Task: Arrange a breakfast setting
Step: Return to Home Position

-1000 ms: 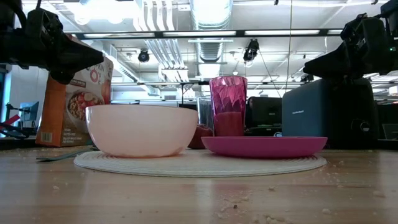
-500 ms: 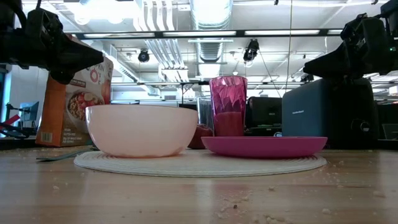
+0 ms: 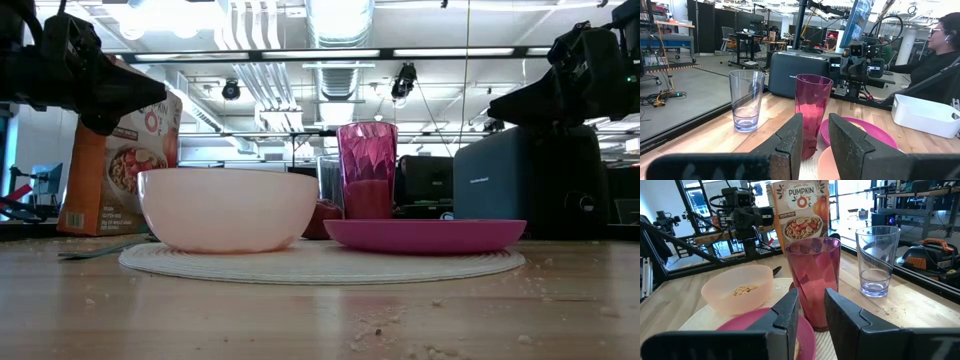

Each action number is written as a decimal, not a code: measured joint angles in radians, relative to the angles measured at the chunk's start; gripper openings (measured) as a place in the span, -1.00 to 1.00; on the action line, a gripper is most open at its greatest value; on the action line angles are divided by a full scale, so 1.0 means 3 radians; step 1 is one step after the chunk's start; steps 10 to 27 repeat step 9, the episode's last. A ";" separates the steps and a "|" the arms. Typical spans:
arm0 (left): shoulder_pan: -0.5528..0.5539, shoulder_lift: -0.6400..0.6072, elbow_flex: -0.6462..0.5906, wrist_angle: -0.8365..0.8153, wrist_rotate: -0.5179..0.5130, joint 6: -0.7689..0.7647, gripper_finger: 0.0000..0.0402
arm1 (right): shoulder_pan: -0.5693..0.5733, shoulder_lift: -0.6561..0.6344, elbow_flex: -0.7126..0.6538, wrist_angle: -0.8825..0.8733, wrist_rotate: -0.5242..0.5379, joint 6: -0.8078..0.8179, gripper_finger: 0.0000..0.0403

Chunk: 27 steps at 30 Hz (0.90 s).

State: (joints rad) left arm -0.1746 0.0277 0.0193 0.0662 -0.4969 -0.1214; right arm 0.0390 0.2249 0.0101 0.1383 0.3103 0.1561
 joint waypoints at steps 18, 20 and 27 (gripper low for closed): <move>-0.0001 0.0000 0.0000 0.0000 0.0000 0.0000 -0.62 | -0.0001 0.0000 0.0000 0.0000 0.0000 0.0000 -0.64; -0.0001 0.0000 0.0000 0.0000 0.0000 0.0000 -0.62 | -0.0001 0.0000 0.0000 0.0000 0.0000 0.0000 -0.64; -0.0001 0.0000 0.0000 0.0000 0.0000 0.0000 -0.62 | -0.0001 0.0000 0.0000 0.0000 0.0000 0.0000 -0.64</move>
